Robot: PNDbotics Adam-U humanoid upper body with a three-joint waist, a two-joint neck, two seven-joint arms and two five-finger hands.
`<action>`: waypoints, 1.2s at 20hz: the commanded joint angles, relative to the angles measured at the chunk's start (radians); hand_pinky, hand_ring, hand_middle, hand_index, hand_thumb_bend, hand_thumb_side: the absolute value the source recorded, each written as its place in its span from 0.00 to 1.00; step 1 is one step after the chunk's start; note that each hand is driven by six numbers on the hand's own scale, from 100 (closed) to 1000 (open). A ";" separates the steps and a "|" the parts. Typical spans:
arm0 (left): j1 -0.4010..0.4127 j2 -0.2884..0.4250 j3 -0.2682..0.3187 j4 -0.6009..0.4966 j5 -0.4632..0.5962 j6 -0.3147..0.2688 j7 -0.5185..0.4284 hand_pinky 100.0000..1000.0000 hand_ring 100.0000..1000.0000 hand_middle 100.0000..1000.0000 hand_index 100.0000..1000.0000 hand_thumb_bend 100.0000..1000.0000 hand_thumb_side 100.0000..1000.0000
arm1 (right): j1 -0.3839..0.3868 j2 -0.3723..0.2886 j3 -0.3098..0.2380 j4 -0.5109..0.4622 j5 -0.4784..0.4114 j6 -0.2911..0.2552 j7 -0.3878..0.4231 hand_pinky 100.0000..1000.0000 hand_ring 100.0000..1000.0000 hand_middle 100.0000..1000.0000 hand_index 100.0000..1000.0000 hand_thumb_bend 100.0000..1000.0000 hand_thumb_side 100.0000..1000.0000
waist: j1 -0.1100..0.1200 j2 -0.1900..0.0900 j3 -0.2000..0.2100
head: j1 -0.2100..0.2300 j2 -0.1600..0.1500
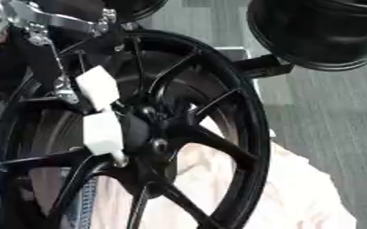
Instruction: Pull the pin out of the wheel hub.
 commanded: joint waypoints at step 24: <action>0.337 0.280 0.559 0.159 -0.001 0.087 0.365 0.77 0.55 0.39 0.45 0.51 0.00 | 0.020 -0.004 -0.042 -0.012 0.016 0.002 -0.039 0.40 0.57 0.51 0.71 0.00 0.41 | -0.028 -0.048 0.076 | -0.037 0.004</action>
